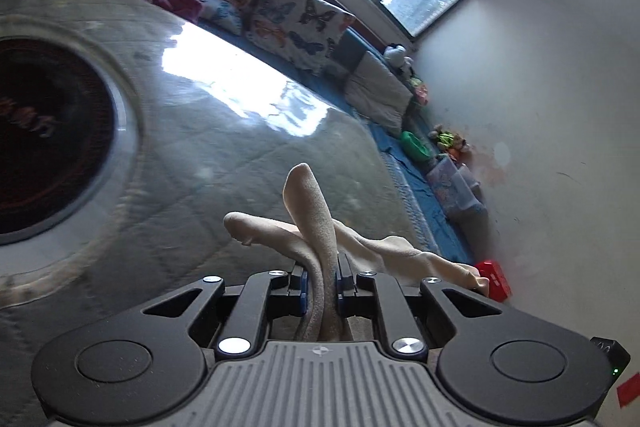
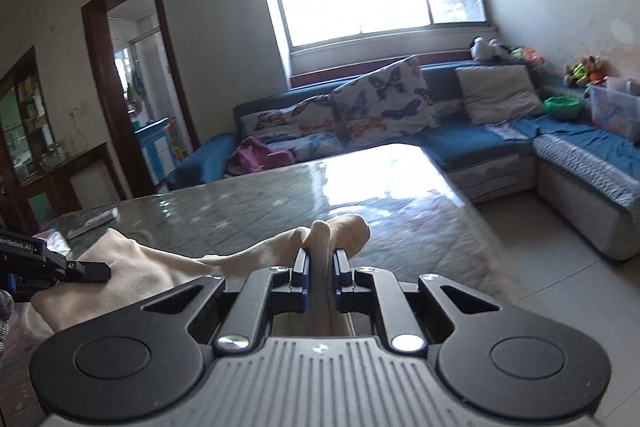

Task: Fold clothes
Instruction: 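Lift the sweatshirt edge with both grippers and fold it over the bundle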

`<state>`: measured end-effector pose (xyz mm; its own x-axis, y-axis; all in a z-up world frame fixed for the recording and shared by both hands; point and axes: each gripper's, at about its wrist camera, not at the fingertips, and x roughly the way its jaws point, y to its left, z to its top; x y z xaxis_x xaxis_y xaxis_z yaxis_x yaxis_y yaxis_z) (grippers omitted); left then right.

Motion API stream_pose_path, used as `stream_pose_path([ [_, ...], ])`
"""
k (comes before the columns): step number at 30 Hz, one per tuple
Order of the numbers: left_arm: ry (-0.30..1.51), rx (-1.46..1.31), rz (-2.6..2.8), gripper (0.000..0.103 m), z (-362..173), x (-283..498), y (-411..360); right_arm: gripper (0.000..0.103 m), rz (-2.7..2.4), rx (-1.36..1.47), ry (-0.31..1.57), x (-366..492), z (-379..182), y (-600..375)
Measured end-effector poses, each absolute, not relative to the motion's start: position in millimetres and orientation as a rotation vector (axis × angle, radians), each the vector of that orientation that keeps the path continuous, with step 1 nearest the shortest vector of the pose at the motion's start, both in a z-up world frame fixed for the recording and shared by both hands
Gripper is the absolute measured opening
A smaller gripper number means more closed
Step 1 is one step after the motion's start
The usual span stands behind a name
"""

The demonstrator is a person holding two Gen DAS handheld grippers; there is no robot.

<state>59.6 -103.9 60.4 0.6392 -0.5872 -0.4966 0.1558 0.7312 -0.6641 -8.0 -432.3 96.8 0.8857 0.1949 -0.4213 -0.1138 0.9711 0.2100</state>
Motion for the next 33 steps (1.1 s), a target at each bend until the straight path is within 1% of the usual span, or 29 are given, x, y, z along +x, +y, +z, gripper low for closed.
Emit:
stream_pose_path([
  [7, 0.778, -0.614, -0.556, 0.013, 68, 78, -156, 0.010, 0.047, 0.150, 0.429, -10, 115, -479],
  [11, 0.788, -0.597, -0.594, 0.013, 68, 85, -182, 0.010, -0.008, 0.154, 0.432, -4, 114, -501],
  [16, 0.864, -0.572, -0.598, 0.014, 49, 94, -201, 0.010, -0.051, 0.156, 0.475, 7, 98, -516],
  [23, 0.988, -0.493, -0.538, 0.014, 10, 97, -210, 0.011, -0.083, 0.143, 0.621, 24, 47, -512],
  [25, 0.993, -0.481, -0.536, 0.014, 7, 96, -208, 0.011, -0.095, 0.142, 0.642, 27, 39, -512],
  [27, 0.994, -0.472, -0.544, 0.014, 6, 94, -207, 0.015, -0.101, 0.147, 0.654, 29, 33, -513],
  [31, 1.002, -0.430, -0.549, 0.014, 4, 89, -209, 0.017, -0.103, 0.144, 0.665, 26, 30, -512],
  [32, 1.004, -0.422, -0.550, 0.015, 4, 87, -210, 0.018, -0.103, 0.141, 0.668, 25, 30, -511],
  [33, 1.003, -0.414, -0.549, 0.016, 4, 86, -211, 0.022, -0.107, 0.134, 0.669, 23, 32, -510],
])
